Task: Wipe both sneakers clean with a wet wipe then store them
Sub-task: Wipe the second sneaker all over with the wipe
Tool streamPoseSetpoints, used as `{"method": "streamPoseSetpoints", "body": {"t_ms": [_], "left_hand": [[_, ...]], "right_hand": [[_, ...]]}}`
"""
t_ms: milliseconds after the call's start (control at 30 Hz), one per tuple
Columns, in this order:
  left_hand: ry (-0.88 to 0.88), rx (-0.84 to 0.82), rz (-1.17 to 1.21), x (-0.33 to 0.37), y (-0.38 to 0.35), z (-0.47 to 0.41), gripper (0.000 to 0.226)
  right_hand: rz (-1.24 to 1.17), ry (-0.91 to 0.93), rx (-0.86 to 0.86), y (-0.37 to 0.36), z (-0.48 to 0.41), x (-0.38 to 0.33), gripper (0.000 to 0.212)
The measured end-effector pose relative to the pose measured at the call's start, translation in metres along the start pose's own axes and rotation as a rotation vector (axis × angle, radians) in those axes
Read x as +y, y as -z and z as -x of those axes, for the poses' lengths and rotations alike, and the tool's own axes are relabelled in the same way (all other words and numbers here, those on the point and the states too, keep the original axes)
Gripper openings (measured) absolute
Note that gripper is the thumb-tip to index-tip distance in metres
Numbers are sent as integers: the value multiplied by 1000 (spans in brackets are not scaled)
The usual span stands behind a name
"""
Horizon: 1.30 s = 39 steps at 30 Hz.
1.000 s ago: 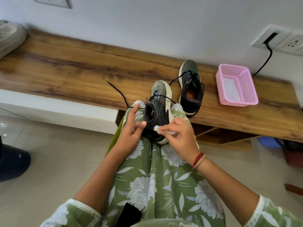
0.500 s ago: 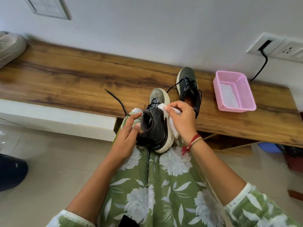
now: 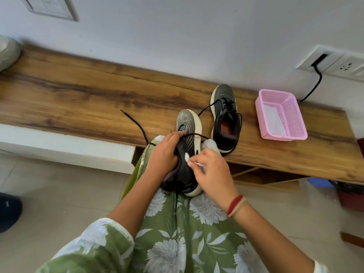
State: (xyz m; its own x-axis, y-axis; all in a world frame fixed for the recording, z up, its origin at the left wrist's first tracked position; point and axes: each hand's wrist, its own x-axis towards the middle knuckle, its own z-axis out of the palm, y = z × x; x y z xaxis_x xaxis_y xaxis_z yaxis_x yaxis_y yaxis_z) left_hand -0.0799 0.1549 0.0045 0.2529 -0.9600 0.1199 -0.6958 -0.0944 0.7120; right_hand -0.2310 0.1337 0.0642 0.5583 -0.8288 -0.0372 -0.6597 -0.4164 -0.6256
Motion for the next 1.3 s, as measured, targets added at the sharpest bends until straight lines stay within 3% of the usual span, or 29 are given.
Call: {"method": "streamPoseSetpoints", "body": {"t_ms": [133, 400, 567, 733, 833, 933, 1300], "left_hand": [[2, 32, -63, -1, -4, -1, 64], [-2, 17, -18, -5, -2, 0, 58], [21, 12, 54, 0, 1, -1, 54], [160, 62, 112, 1, 3, -2, 51], [116, 30, 100, 2, 3, -3, 52], [83, 27, 96, 7, 4, -1, 54], [86, 84, 62, 2, 0, -1, 61]], "right_hand": [[-124, -85, 24, 14, -36, 9, 5], [-178, 70, 54, -3, -4, 9, 3], [-250, -42, 226, -8, -31, 16, 3], [-312, 6, 126, -13, -5, 11, 2], [-265, -16, 185, -11, -34, 10, 3], [-182, -84, 111, -12, -64, 5, 6], [-34, -106, 62, -6, -50, -8, 8]]}}
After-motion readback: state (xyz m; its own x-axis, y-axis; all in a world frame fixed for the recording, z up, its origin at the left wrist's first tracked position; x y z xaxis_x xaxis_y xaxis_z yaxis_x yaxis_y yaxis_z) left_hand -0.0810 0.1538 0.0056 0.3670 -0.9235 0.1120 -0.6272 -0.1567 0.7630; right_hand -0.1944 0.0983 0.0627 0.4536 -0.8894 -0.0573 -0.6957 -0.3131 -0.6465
